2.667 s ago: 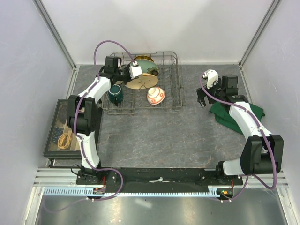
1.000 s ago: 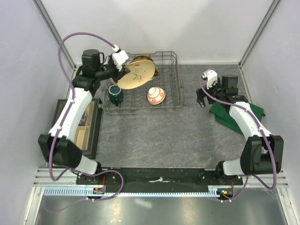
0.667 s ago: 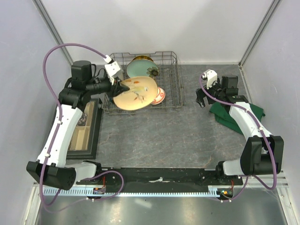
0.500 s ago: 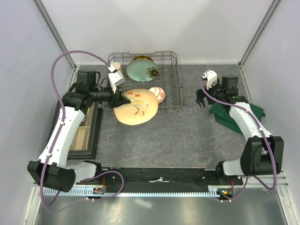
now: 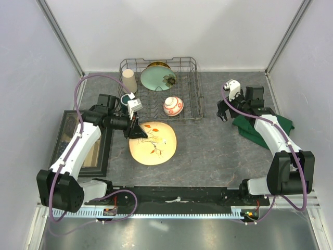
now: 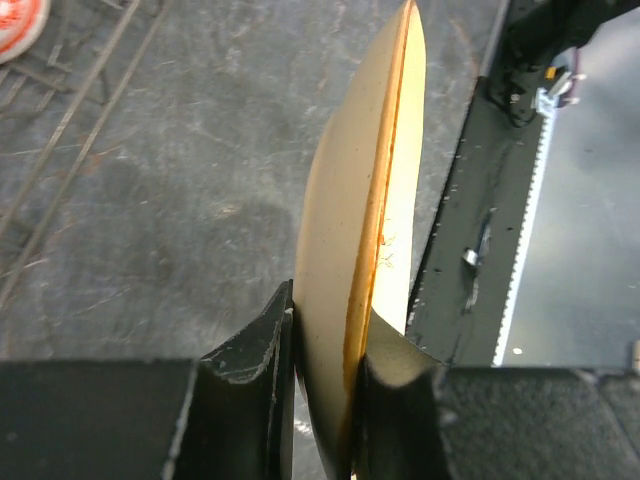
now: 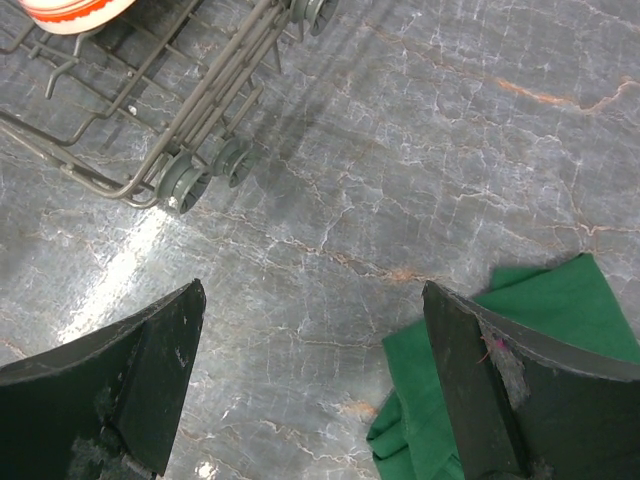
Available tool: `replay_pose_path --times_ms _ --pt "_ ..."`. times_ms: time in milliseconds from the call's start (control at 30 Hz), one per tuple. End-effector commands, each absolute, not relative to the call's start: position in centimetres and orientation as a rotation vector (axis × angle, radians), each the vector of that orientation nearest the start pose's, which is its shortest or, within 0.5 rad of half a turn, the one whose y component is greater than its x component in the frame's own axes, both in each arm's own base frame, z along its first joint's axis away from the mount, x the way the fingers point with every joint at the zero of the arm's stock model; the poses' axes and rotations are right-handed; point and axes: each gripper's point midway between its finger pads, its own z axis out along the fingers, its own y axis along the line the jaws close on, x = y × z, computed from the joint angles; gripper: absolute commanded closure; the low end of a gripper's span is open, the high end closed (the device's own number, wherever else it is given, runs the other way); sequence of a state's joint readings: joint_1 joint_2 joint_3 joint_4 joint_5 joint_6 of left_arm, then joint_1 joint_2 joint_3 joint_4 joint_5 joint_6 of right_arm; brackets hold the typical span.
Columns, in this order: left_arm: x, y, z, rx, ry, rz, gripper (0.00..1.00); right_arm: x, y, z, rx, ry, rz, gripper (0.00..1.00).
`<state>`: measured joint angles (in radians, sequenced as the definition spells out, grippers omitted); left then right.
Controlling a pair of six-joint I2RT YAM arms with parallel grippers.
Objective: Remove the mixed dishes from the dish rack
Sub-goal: Pick up the plate from the dish rack.
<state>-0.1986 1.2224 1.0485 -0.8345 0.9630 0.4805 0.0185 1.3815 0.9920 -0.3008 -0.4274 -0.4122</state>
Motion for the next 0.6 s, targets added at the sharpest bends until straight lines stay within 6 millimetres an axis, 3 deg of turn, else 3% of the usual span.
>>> replay_pose_path --times_ms 0,200,333,500,567 --pt "21.1 -20.0 21.8 1.076 1.859 -1.299 0.98 37.6 7.5 16.5 -0.709 2.026 0.338 0.02" --pt "22.6 -20.2 21.2 1.016 1.867 -1.265 0.98 34.6 10.8 19.6 -0.755 1.958 0.584 0.03" --pt "23.9 -20.1 20.9 0.989 1.885 -1.219 0.98 30.1 13.1 21.4 -0.865 1.933 0.785 0.07" --pt "24.4 -20.1 20.8 0.98 1.886 -1.211 0.99 26.0 18.0 22.3 -1.025 1.907 0.995 0.13" --pt "24.6 -20.1 20.6 0.978 1.883 -1.204 0.99 25.5 19.6 22.6 -1.044 1.906 1.034 0.15"
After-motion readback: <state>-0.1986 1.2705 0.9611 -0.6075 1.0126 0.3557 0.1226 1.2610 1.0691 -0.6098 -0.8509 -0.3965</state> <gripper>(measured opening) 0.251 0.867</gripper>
